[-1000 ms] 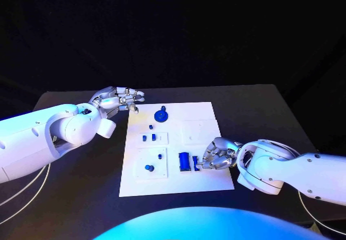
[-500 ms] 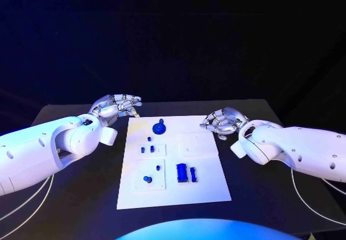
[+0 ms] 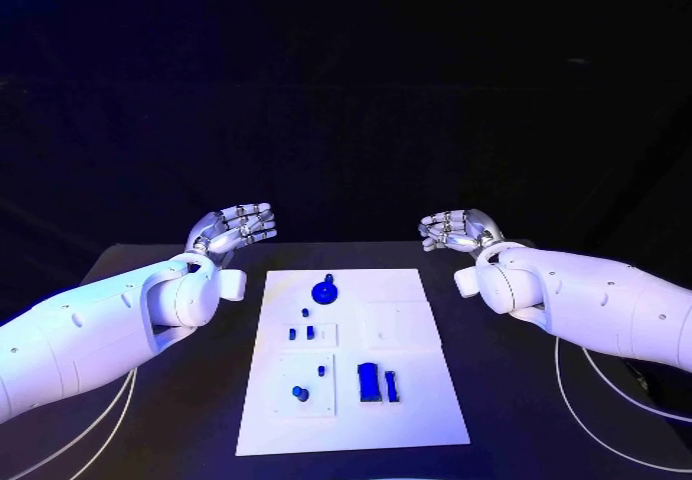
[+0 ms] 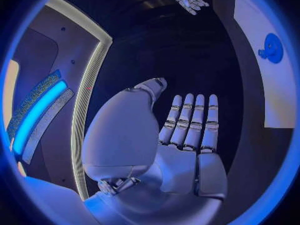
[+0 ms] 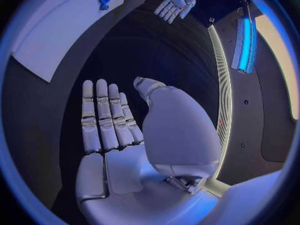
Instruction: Assemble the parts on the task board
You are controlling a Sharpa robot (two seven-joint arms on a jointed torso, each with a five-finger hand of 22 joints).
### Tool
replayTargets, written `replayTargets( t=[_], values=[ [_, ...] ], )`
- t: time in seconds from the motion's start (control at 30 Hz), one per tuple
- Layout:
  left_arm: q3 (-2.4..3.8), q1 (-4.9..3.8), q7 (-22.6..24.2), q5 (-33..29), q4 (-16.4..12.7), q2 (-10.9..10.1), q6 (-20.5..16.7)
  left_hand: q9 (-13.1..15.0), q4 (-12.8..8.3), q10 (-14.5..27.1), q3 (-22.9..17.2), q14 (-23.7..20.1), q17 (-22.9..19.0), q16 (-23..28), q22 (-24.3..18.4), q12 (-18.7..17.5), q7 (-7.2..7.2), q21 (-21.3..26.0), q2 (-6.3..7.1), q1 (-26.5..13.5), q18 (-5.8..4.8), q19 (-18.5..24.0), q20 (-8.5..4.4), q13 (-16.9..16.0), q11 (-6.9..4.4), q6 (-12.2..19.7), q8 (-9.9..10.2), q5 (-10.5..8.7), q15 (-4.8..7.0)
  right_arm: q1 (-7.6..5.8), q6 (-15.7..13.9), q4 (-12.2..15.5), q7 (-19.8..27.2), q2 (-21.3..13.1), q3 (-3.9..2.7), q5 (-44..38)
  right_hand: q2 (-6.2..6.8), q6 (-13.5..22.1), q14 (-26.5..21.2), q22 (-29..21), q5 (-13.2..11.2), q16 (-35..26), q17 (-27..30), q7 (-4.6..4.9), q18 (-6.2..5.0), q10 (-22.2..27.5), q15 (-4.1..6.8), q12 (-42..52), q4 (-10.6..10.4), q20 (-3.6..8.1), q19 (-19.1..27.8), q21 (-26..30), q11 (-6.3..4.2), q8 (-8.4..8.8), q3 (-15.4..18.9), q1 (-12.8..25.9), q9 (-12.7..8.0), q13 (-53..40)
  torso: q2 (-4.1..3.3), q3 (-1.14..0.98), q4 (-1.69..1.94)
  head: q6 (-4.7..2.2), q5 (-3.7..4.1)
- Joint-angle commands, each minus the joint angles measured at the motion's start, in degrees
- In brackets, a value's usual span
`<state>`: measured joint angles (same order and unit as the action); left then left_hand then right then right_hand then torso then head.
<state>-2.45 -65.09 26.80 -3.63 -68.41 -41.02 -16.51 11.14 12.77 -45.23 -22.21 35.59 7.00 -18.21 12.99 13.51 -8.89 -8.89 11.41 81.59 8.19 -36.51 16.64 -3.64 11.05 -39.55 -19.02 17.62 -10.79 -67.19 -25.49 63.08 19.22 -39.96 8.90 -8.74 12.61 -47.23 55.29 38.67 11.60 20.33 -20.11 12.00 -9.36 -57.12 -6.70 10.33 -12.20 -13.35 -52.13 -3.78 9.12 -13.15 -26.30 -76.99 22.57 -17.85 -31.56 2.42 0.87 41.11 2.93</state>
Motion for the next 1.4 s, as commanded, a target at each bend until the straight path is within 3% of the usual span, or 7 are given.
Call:
replayTargets(
  t=[0.03, 0.07, 0.3, 0.33, 0.37, 0.4, 1.4],
  values=[
    [0.01, 0.03, 0.23, -0.21, 0.44, 0.27, -0.26, -11.14, -12.77, 45.23, 22.21, -35.59, -7.0, 18.21, -12.99, -13.51, 8.89, 8.89, -11.41, -24.38, -8.19, 36.51, -16.64, 3.64, -11.05, 39.55, 19.02, -17.62, 10.79, 0.02, 0.29, -0.39, 0.43, 0.25, -0.03, 0.57, -12.61, 47.23, -55.29, -38.67, -11.6, -20.33, 20.11, -12.0, 9.36, 16.92, 6.7, -10.33, 12.2, 13.35, 52.13, 3.78, -9.12, 13.15, 26.3, 23.35, -22.57, 17.85, 0.03, -0.01, 0.0, -0.08, -0.03],
    [0.02, 0.05, 0.24, -0.19, 0.35, 0.26, -0.38, -11.14, -12.77, 45.23, 22.21, -35.59, -7.0, 18.21, -12.99, -13.51, 8.89, 8.89, -11.41, -25.13, -8.19, 36.51, -16.64, 3.64, -11.05, 39.55, 19.02, -17.62, 10.79, 0.05, 0.21, -0.28, 0.47, 0.23, -0.06, 0.6, -12.61, 47.23, -55.29, -38.67, -11.6, -20.33, 20.11, -12.0, 9.36, 57.12, 6.7, -10.33, 12.2, 13.35, 52.13, 3.78, -9.12, 13.15, 26.3, 24.57, -22.57, 17.85, 0.03, -0.03, 0.0, -0.14, -0.06],
    [0.34, 0.69, 0.6, 0.31, -2.52, -0.26, -3.95, -11.14, -12.77, 45.23, 22.21, -35.59, -7.0, 18.21, -12.99, -13.51, 8.89, 8.89, -11.41, -37.54, -8.19, 36.51, -16.64, 3.64, -11.05, 39.55, 19.02, -17.62, 10.79, 0.97, -2.27, 3.3, 1.8, -0.43, -1.23, 1.68, -12.61, 47.23, -55.29, -38.67, -11.6, -20.33, 20.11, -12.0, 9.36, 57.12, 6.7, -10.33, 12.2, 13.35, 52.13, 3.78, -9.12, 13.15, 26.3, 36.25, -22.57, 17.85, 0.13, -0.68, -0.24, -1.93, -0.83],
    [0.47, 0.96, 0.75, 0.52, -3.74, -0.48, -5.47, -11.14, -12.77, 45.23, 22.21, -35.59, -7.0, 18.21, -12.99, -13.51, 8.89, 8.89, -11.41, -39.81, -8.19, 36.51, -16.64, 3.64, -11.05, 39.55, 19.02, -17.62, 10.79, 1.36, -3.32, 4.82, 2.37, -0.7, -1.72, 2.13, -12.61, 47.23, -55.29, -38.67, -11.6, -20.33, 20.11, -12.0, 9.36, 57.12, 6.7, -10.33, 12.2, 13.35, 52.13, 3.78, -9.12, 13.15, 26.3, 76.99, -22.57, 17.85, 0.17, -0.95, -0.34, -2.69, -1.17],
    [0.58, 1.17, 0.87, 0.68, -4.66, -0.64, -6.6, -11.14, -12.77, 45.23, 22.21, -35.59, -7.0, 18.21, -12.99, -13.51, 8.89, 8.89, -11.41, -41.35, -8.19, 36.51, -16.64, 3.64, -11.05, 39.55, 19.02, -17.62, 10.79, 1.65, -4.11, 5.96, 2.79, -0.91, -2.09, 2.47, -12.61, 47.23, -55.29, -38.67, -11.6, -20.33, 20.11, -12.0, 9.36, 57.12, 6.7, -10.33, 12.2, 13.35, 52.13, 3.78, -9.12, 13.15, 26.3, 76.99, -22.57, 17.85, 0.2, -1.16, -0.41, -3.26, -1.41],
    [0.69, 1.39, 1.0, 0.86, -5.66, -0.82, -7.86, -11.14, -12.77, 45.23, 22.21, -35.59, -7.0, 18.21, -12.99, -13.51, 8.89, 8.89, -11.41, -81.59, -8.19, 36.51, -16.64, 3.64, -11.05, 39.55, 19.02, -17.62, 10.79, 1.98, -4.98, 7.21, 3.26, -1.14, -2.5, 2.85, -12.61, 47.23, -55.29, -38.67, -11.6, -20.33, 20.11, -12.0, 9.36, 57.12, 6.7, -10.33, 12.2, 13.35, 52.13, 3.78, -9.12, 13.15, 26.3, 76.99, -22.57, 17.85, 0.23, -1.37, -0.49, -3.85, -1.67],
    [2.45, 4.93, 3.0, 3.63, -21.55, -3.67, -27.61, -11.14, -12.77, 45.23, 22.21, -35.59, -7.0, 18.21, -12.99, -13.51, 8.89, 8.89, -11.41, -81.59, -8.19, 36.51, -16.64, 3.64, -11.05, 39.55, 19.02, -17.62, 10.79, 7.03, -18.63, 26.87, 10.57, -4.73, -8.9, 8.74, -12.61, 47.23, -55.29, -38.67, -11.6, -20.33, 20.11, -12.0, 9.36, 57.12, 6.7, -10.33, 12.2, 13.35, 52.13, 3.78, -9.12, 13.15, 26.3, 76.99, -22.57, 17.85, 0.38, -2.42, -0.87, -6.73, -2.93]
  ],
)
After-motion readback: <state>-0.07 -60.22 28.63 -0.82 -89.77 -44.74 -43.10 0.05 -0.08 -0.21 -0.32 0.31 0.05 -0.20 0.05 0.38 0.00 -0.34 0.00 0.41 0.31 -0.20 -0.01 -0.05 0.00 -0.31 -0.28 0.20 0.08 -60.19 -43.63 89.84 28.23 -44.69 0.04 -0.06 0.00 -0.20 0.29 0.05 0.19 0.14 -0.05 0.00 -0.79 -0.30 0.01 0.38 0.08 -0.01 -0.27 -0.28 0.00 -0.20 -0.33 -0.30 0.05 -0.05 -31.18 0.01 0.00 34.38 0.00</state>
